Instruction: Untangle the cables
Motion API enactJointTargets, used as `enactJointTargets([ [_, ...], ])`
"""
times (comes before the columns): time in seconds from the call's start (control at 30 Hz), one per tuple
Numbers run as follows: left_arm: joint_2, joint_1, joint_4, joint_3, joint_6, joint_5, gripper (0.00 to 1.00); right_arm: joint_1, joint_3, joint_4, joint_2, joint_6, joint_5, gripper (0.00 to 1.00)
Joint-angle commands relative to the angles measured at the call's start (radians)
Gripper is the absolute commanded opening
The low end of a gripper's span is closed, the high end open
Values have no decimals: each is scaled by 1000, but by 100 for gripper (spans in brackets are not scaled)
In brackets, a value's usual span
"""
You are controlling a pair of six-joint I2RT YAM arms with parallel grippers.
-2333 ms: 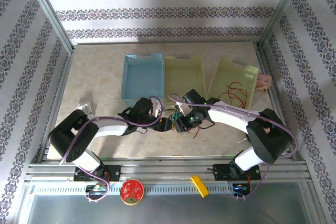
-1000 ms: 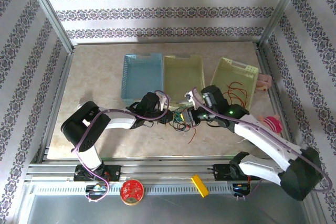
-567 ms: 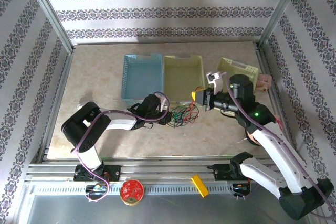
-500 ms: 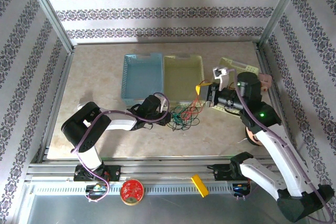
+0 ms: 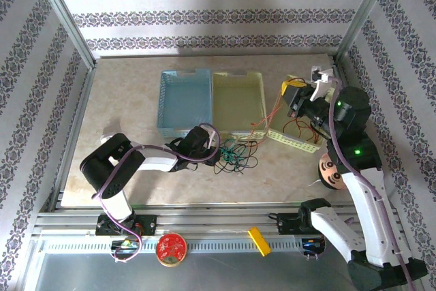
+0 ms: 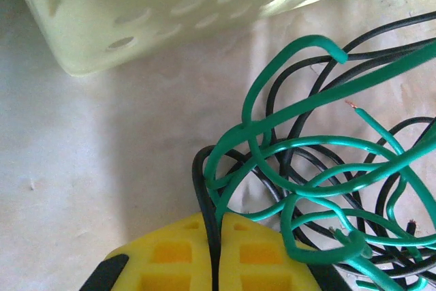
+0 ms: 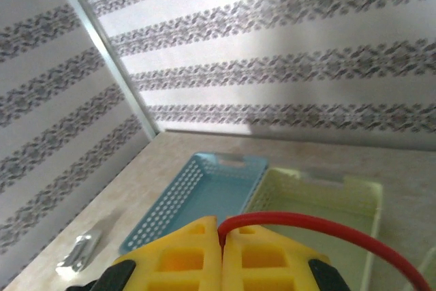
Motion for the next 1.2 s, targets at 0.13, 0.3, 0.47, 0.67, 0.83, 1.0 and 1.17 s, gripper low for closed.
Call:
enactJointTargets([
  [0.13,29,-13,-119,-41,29,-101,0,-81,119,127,34,-34,121,0],
  [0.3,32,-13,-118,-57,25,-123,0,-121,148,130,51,-45,252,0],
  [0.47,30,-13,-129,-66,28,-143,0,-124,143,104,49,-84,441,0],
  [0.67,25,-13,-169,-59,32,-200,0,-124,144,7,78,-165,641,0],
  [0.83,9,-13,-176,-45,31,-196,0,-124,81,-49,117,-150,567,0],
  [1.0,-6,-15,-176,-17,32,-190,0,-124,3,-36,189,-133,495,0],
  [1.17,-6,-28,-194,12,40,-184,0,-124,-43,-3,272,-115,472,0],
])
